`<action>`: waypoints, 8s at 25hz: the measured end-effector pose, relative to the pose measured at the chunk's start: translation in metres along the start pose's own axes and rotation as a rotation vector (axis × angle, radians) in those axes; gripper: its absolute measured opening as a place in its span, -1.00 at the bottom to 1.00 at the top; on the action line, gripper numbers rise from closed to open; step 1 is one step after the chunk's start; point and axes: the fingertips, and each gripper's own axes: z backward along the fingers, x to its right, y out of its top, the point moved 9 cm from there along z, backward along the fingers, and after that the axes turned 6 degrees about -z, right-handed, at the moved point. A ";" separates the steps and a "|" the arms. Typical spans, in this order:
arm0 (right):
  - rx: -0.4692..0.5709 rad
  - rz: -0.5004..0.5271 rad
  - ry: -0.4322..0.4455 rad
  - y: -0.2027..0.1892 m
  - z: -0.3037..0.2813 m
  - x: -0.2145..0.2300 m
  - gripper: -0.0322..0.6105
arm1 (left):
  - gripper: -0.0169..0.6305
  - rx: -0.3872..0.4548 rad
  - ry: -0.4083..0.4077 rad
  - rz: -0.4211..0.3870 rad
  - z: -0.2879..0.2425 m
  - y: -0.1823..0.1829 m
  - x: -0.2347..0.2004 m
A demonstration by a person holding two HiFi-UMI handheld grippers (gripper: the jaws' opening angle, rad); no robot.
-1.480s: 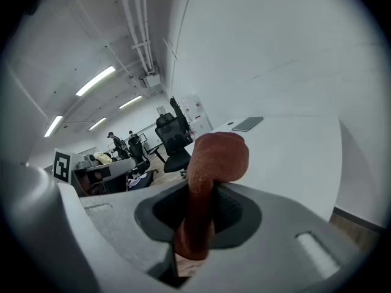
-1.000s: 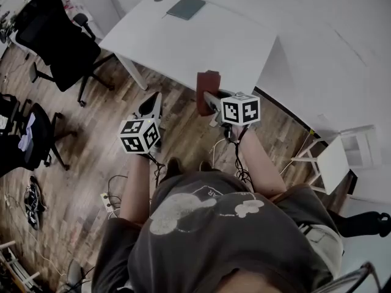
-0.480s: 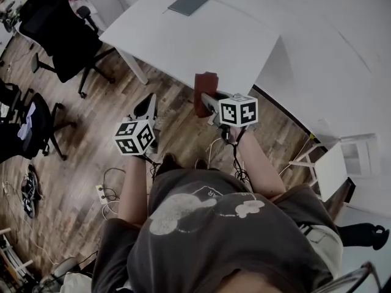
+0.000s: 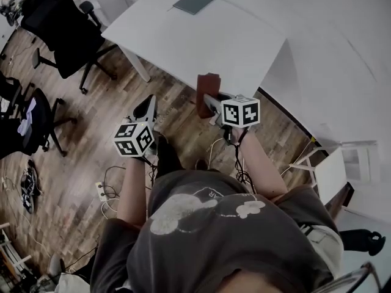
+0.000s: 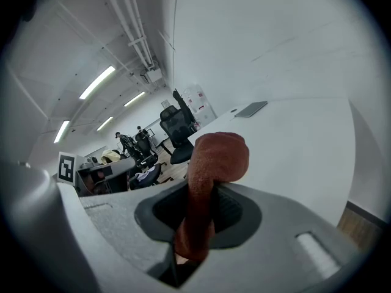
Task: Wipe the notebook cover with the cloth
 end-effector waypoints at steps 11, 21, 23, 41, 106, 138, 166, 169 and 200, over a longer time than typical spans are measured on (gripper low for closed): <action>0.031 -0.057 -0.094 0.045 -0.078 -0.001 -0.66 | -0.97 -0.023 -0.087 0.010 -0.058 0.027 -0.097; 0.090 -0.125 -0.203 0.091 -0.154 -0.018 -0.66 | -0.97 -0.054 -0.214 0.004 -0.115 0.059 -0.194; 0.103 -0.145 -0.221 0.094 -0.165 -0.022 -0.66 | -0.97 -0.062 -0.234 0.001 -0.120 0.062 -0.210; 0.149 -0.242 -0.313 0.115 -0.201 -0.011 -0.66 | -0.97 -0.109 -0.338 0.021 -0.182 0.078 -0.260; 0.349 -0.398 -0.349 0.403 -0.344 0.257 -0.66 | -0.97 -0.489 -0.552 -0.281 -0.644 0.177 -0.280; 0.351 -0.424 -0.367 0.416 -0.369 0.261 -0.66 | -0.97 -0.681 -0.590 -0.319 -0.679 0.151 -0.282; 0.212 -0.320 -0.385 0.497 -0.483 0.298 -0.66 | -0.97 -0.751 -0.685 -0.303 -0.692 0.153 -0.299; 0.215 -0.321 -0.391 0.505 -0.490 0.309 -0.66 | -0.97 -0.754 -0.674 -0.311 -0.694 0.153 -0.297; 0.177 -0.382 -0.500 0.478 -0.466 0.347 -0.65 | -0.97 -0.782 -0.668 -0.324 -0.696 0.153 -0.298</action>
